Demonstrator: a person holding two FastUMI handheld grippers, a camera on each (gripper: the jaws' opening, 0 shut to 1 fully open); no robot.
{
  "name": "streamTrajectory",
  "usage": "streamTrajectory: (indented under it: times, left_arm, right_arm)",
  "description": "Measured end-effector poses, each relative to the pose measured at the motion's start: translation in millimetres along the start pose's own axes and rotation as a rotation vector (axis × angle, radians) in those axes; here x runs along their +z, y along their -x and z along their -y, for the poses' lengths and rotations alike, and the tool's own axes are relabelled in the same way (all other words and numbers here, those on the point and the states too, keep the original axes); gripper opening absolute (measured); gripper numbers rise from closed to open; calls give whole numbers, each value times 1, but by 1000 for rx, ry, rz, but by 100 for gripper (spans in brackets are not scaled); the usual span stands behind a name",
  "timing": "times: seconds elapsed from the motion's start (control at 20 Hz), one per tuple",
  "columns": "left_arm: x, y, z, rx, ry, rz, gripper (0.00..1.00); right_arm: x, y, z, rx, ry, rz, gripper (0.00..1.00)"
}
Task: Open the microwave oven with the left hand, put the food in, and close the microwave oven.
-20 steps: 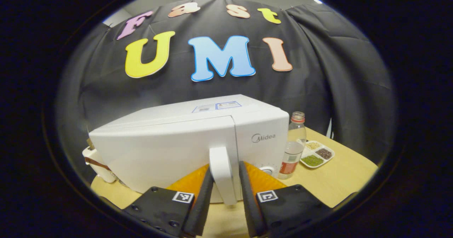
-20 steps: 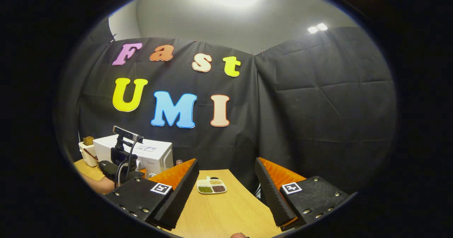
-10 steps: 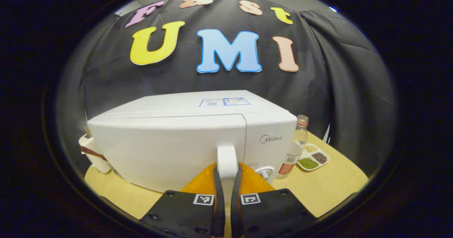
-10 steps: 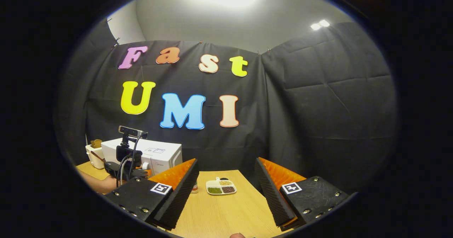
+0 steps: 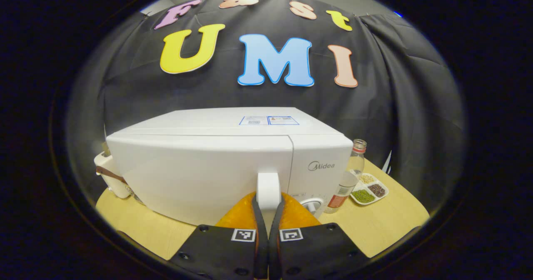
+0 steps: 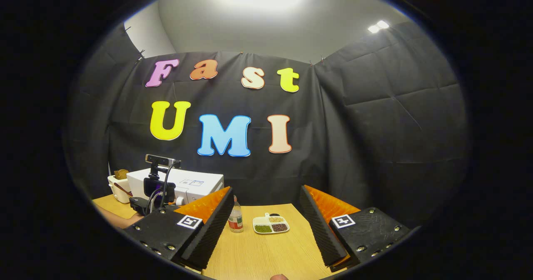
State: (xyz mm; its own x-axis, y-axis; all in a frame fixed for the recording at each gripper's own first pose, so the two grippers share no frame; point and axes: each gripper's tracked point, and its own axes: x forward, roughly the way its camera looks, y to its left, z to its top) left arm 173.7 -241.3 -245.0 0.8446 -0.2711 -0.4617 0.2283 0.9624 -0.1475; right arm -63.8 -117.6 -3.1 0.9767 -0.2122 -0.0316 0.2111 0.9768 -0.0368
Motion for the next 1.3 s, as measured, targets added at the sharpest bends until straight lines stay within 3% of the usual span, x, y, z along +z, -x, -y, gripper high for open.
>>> streamTrajectory:
  times: [0.25, 0.35, 0.55, 0.9, 1.3]
  left_arm:
    - [-14, 18, -1, 15, 41, -42, 6]
    - [-12, 46, -6, 1, -2, 27, 7]
    - [-29, 84, -19, -42, -9, 9, 6]
    - [-52, 154, -53, -27, -47, -12, 10]
    - [-77, 225, -121, 68, -33, -4, 13]
  right_arm:
    - [-2, -10, 2, -7, -3, -4, 97]
    - [-2, -13, 2, -10, -2, 3, 97]
    - [-7, -24, -19, 50, -3, -2, 97]
    - [-18, -36, -99, 269, -15, -36, 97]
    - [-29, -33, -199, 495, -48, -74, 97]
